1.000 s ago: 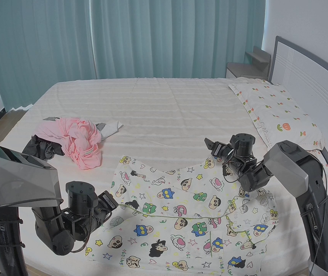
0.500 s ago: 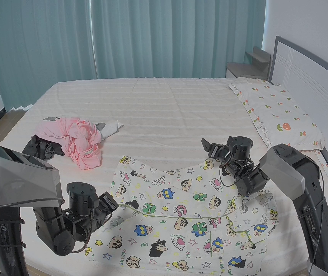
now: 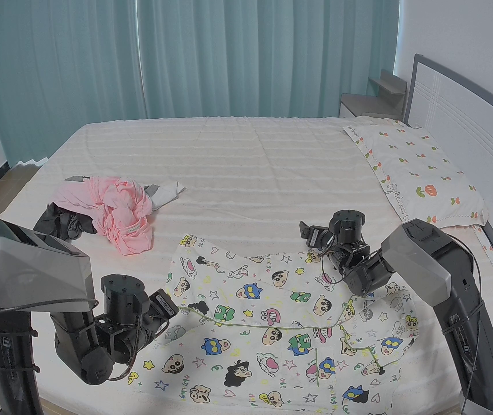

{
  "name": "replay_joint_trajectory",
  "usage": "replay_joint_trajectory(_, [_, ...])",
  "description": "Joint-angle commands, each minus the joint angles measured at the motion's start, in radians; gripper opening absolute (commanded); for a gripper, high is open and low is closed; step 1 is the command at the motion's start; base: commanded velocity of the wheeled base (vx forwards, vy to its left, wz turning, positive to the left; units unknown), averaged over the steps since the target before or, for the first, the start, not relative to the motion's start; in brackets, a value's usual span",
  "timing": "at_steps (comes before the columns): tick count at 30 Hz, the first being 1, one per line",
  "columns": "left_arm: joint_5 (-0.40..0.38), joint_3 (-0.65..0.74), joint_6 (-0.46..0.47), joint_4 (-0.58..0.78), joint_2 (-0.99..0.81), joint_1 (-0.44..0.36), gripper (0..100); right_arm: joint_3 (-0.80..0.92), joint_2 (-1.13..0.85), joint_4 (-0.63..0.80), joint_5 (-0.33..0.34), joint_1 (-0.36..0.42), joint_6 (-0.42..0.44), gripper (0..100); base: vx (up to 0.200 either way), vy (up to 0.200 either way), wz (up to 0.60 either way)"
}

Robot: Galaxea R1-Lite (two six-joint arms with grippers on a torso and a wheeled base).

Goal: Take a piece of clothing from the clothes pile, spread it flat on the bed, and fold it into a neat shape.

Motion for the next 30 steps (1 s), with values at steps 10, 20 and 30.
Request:
replay_joint_trajectory(10, [0.0, 0.001, 0.0, -0.001, 0.003, -0.001, 0, 0.016, 0.033, -0.003, -0.064, 0.013, -0.167, 100, 0.0, 0.0, 0.0])
replay_joint_trajectory(20, [0.0, 0.0, 0.0, -0.001, 0.005, -0.001, 0, 0.092, 0.045, -0.273, -0.044, 0.038, -0.268, 100, 0.0, 0.0, 0.0])
replay_joint_trajectory(30, [0.0, 0.0, 0.0, -0.001, 0.005, -0.001, 0, 0.116, 0.049, -0.345, -0.05, 0.035, -0.457, 100, 0.0, 0.0, 0.0])
